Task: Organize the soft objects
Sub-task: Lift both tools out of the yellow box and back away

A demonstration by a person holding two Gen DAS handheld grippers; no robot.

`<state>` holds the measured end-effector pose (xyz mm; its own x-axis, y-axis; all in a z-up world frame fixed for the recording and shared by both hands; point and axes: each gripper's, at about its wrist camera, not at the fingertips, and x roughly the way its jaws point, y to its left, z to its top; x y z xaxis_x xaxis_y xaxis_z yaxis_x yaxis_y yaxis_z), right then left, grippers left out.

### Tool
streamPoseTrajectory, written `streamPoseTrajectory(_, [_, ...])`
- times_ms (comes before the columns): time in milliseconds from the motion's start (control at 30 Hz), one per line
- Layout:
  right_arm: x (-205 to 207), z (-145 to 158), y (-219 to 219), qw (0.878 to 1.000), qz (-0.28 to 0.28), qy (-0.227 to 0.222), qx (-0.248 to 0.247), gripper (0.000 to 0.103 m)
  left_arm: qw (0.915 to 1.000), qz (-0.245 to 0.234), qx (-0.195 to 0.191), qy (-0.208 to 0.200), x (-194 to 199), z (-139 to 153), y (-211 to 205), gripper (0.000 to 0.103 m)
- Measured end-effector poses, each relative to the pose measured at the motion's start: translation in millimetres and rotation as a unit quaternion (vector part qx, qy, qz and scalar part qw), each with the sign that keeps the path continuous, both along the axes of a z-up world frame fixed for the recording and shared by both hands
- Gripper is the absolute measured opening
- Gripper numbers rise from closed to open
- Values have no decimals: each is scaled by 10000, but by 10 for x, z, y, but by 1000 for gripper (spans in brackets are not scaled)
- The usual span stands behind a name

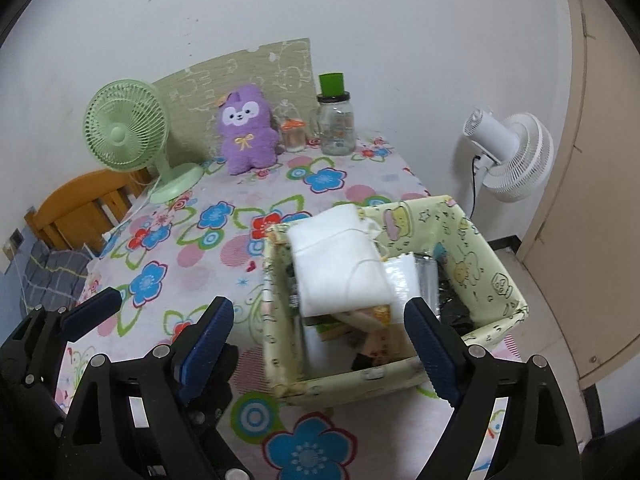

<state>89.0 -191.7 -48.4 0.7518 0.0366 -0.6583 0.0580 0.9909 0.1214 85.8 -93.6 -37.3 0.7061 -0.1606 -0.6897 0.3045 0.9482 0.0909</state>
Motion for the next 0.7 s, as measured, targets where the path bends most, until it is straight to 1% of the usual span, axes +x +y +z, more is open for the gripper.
streamPoseTrajectory(267, [-68, -2, 261, 9998, 160, -72, -22, 92, 9991, 401, -124, 34, -20, -45, 432, 102])
streamPoseTrajectory(333, [-95, 16, 316, 9997, 174, -120, -105, 92, 9985, 532, -131, -14, -32, -50, 539, 102])
streamPoseTrajectory(467, [-170, 60, 427, 9990, 215, -244, -299, 92, 9971, 747, -10, -129, -105, -61, 709, 103])
streamPoseTrajectory(700, [-308, 156, 519, 9976, 302, -454, -432, 92, 9953, 938, -97, -210, -232, -19, 957, 103])
